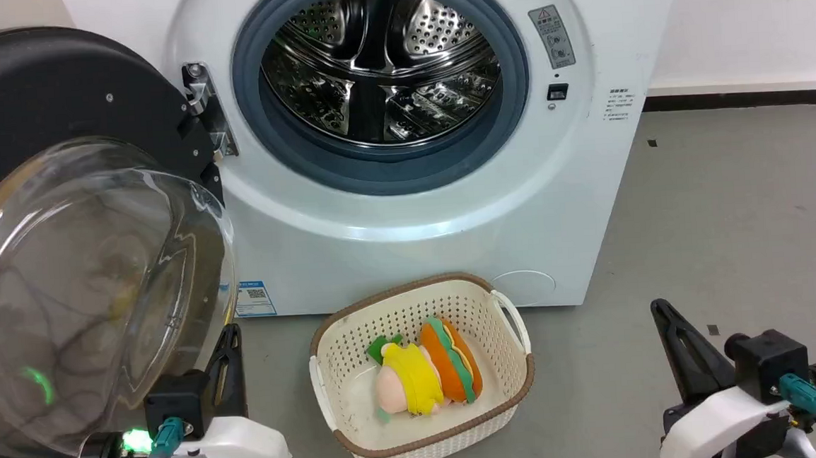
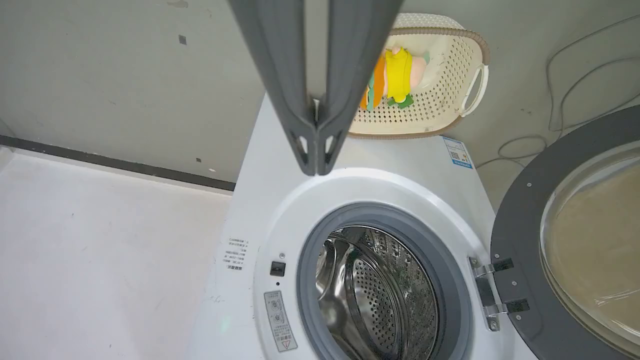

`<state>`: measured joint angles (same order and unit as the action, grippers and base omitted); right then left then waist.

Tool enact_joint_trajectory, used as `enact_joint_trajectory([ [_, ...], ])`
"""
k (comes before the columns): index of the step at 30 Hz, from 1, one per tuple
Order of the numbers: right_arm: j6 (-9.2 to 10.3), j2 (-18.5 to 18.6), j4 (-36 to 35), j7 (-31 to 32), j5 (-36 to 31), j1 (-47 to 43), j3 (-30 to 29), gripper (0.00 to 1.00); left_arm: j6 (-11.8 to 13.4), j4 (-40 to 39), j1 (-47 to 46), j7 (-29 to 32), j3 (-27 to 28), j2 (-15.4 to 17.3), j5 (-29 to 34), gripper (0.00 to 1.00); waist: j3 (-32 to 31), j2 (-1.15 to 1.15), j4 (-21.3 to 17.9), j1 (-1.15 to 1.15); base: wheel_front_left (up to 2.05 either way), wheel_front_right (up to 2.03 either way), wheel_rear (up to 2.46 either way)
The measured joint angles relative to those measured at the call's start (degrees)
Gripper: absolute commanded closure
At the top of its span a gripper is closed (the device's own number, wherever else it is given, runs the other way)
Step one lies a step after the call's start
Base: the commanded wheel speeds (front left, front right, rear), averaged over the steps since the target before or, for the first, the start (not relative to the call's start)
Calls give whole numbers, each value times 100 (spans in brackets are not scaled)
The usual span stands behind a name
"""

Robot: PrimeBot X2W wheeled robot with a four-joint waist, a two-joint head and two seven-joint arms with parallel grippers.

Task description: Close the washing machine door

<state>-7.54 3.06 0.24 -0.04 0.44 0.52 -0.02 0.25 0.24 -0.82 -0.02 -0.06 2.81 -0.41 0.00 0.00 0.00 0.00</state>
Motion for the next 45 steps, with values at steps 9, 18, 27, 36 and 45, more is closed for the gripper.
enact_joint_trajectory([
  [9, 0, 0, 0, 0, 0, 0, -1, 100, 0, 0, 0, 0, -2, 0, 25, 100, 0, 0, 0, 0, 0, 0, 0],
  [18, 0, 0, 0, 0, 0, 0, 0, 100, 0, 0, 0, 0, -1, 0, 25, 100, 0, 0, 0, 0, 0, 0, 0],
  [27, 0, 0, 2, 0, 2, 1, -2, 0, 4, 3, -1, 0, -4, 0, 24, 0, 0, 0, 0, 0, 0, 0, 0],
  [36, 0, 0, 4, -57, 58, 1, -65, 0, 88, 14, -2, -56, -65, -1, 23, 0, 13, 0, 2, 0, 0, 0, 0],
  [45, 0, 0, 1, -162, 162, 1, -178, 0, 219, -10, -12, -159, -143, 1, 24, 0, 40, 0, 43, 0, 0, 0, 0],
])
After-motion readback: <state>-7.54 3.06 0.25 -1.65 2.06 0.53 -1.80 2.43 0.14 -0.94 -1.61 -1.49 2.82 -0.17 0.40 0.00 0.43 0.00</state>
